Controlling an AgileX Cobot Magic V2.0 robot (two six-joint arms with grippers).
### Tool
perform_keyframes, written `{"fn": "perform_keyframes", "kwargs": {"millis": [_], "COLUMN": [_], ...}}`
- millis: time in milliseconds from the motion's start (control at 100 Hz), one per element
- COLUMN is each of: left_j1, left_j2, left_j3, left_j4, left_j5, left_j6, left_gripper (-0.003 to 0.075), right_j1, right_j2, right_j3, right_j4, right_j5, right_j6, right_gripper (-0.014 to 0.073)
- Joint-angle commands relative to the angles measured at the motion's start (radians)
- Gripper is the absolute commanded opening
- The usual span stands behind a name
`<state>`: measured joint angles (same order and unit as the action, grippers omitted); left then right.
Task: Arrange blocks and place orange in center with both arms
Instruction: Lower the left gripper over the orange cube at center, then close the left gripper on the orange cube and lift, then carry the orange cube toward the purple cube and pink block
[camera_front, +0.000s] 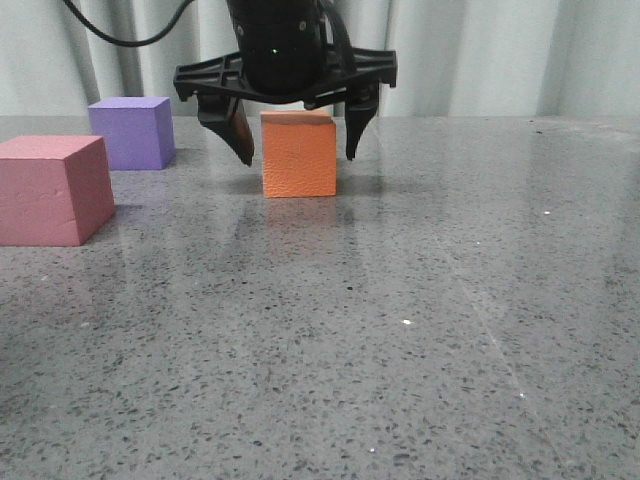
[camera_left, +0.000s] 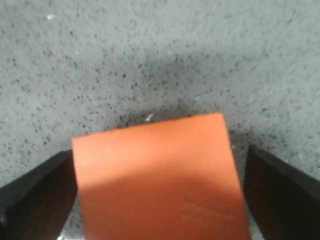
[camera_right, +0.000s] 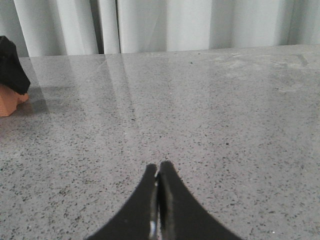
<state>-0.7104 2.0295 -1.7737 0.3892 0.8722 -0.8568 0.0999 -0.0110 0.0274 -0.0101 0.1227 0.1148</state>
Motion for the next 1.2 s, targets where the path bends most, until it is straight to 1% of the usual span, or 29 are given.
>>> {"fn": "perform_keyframes", "kwargs": {"millis": [0, 120, 190, 260, 290, 310, 330, 350, 380, 390, 400, 430, 510, 590, 1000, 1110, 1190], "left_j1": [-0.007, -0.007, -0.007, -0.007, -0.007, -0.007, -0.007, -0.007, -0.007, -0.007, -0.007, -0.007, -0.013, -0.019, -0.03, -0.023, 0.0], "left_j2": [-0.055, -0.055, -0.055, -0.055, -0.055, -0.055, -0.055, -0.055, -0.057, -0.057, -0.057, -0.06, -0.071, -0.091, -0.241, -0.284, -0.316], "left_j3": [-0.032, -0.032, -0.032, -0.032, -0.032, -0.032, -0.032, -0.032, -0.032, -0.032, -0.032, -0.032, -0.032, -0.032, -0.026, 0.016, 0.067], "left_j4": [0.014, 0.014, 0.014, 0.014, 0.019, 0.019, 0.019, 0.019, 0.021, 0.021, 0.021, 0.021, 0.045, 0.06, 0.276, 0.341, 0.353], "left_j5": [-0.022, -0.022, -0.02, -0.016, -0.014, -0.014, -0.014, -0.014, -0.014, -0.014, -0.014, -0.014, -0.01, -0.001, 0.077, 0.104, 0.106], "left_j6": [-0.012, -0.014, -0.014, -0.014, -0.014, -0.014, -0.011, -0.011, -0.008, -0.006, -0.006, -0.003, 0.009, 0.022, 0.022, 0.018, 0.007], "left_gripper": [0.0629, 0.0621, 0.0576, 0.049, 0.0435, 0.0412, 0.0356, 0.0345, 0.0304, 0.0275, 0.0275, 0.0233, 0.017, 0.0165, 0.0165, 0.0165, 0.0165], "right_j1": [-0.004, -0.004, -0.004, -0.004, -0.004, -0.004, -0.004, -0.004, -0.004, -0.004, -0.004, -0.004, -0.004, -0.004, -0.004, -0.004, -0.004], "right_j2": [-0.024, -0.024, -0.024, -0.024, -0.024, -0.024, -0.024, -0.024, -0.024, -0.024, -0.024, -0.024, -0.024, -0.024, -0.024, -0.024, -0.024], "right_j3": [-0.014, -0.014, -0.014, -0.014, -0.014, -0.014, -0.014, -0.014, -0.014, -0.014, -0.014, -0.014, -0.014, -0.014, -0.014, -0.014, -0.014], "right_j4": [0.001, 0.001, 0.001, 0.001, 0.001, 0.001, 0.001, 0.001, 0.001, 0.001, 0.001, 0.001, 0.001, 0.001, 0.001, 0.001, 0.001], "right_j5": [-0.087, -0.087, -0.087, -0.087, -0.087, -0.087, -0.087, -0.087, -0.087, -0.087, -0.087, -0.087, -0.087, -0.087, -0.087, -0.087, -0.087], "right_j6": [-0.007, -0.007, -0.007, -0.007, -0.007, -0.007, -0.007, -0.007, -0.007, -0.007, -0.007, -0.007, -0.007, -0.007, -0.007, -0.007, -0.007], "right_gripper": [-0.0068, -0.0068, -0.0068, -0.0068, -0.0068, -0.0068, -0.0068, -0.0068, -0.0068, -0.0068, -0.0068, -0.0068, -0.0068, -0.0068, -0.0068, -0.0068, -0.0068]}}
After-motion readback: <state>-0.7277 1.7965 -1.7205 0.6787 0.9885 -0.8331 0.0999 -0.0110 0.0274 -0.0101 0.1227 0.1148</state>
